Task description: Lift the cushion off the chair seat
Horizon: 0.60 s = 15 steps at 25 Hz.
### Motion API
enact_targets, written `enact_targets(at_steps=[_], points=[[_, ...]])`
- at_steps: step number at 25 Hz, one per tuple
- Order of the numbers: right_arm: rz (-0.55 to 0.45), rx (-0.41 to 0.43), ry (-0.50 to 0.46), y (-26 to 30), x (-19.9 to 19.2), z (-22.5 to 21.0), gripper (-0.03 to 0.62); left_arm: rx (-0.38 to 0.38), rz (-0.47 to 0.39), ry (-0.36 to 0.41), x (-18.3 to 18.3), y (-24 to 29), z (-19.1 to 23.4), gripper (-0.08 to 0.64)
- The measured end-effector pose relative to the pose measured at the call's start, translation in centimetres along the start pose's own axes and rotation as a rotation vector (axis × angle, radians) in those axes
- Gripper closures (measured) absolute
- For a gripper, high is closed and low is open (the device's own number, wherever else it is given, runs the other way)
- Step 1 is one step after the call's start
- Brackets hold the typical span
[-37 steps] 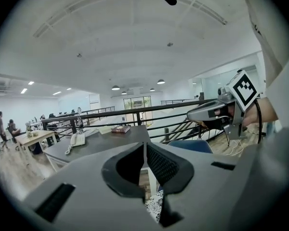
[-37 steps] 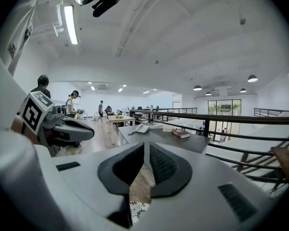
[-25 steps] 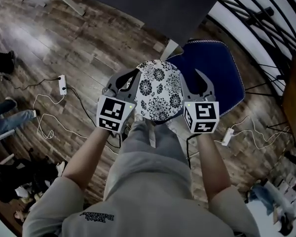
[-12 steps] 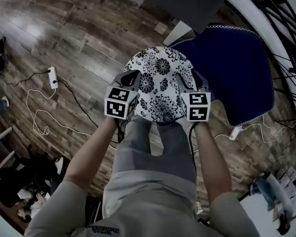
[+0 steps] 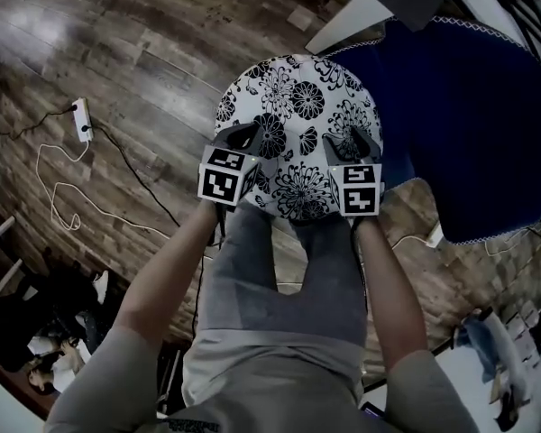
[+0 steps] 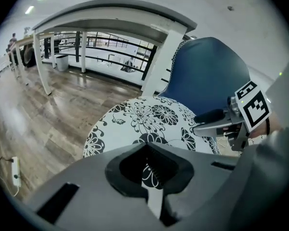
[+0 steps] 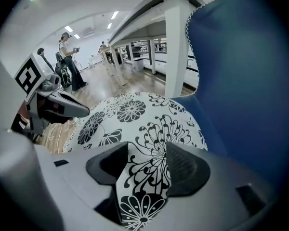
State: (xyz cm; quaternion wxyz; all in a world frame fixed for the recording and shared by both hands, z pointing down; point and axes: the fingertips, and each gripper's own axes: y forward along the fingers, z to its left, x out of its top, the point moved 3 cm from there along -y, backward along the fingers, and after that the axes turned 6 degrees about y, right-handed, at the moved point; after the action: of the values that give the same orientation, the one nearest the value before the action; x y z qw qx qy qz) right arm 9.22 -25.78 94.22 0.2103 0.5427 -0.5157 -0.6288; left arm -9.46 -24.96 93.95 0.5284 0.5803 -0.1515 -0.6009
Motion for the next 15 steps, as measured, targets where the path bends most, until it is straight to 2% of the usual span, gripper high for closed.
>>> enact_targets(at_steps=[5, 10, 13, 15], points=[[0.046, -0.026, 0.001, 2.5, -2.5, 0.1, 0.364, -0.008, 0.014, -0.001, -1.7, 1.4, 0.2, 0.555], [0.032, -0.046, -0.003, 3.5, -2.9, 0.0, 0.364, -0.029, 0.013, -0.014, -2.6, 2.5, 0.6, 0.555], [0.025, -0.028, -0.004, 3.5, -2.9, 0.1, 0.425, -0.049, 0.008, -0.031, -2.8, 2.6, 0.9, 0.555], [0.026, -0.017, -0.004, 3.4, -2.9, 0.3, 0.469, -0.035, 0.003, -0.023, -2.8, 2.4, 0.9, 0.555]])
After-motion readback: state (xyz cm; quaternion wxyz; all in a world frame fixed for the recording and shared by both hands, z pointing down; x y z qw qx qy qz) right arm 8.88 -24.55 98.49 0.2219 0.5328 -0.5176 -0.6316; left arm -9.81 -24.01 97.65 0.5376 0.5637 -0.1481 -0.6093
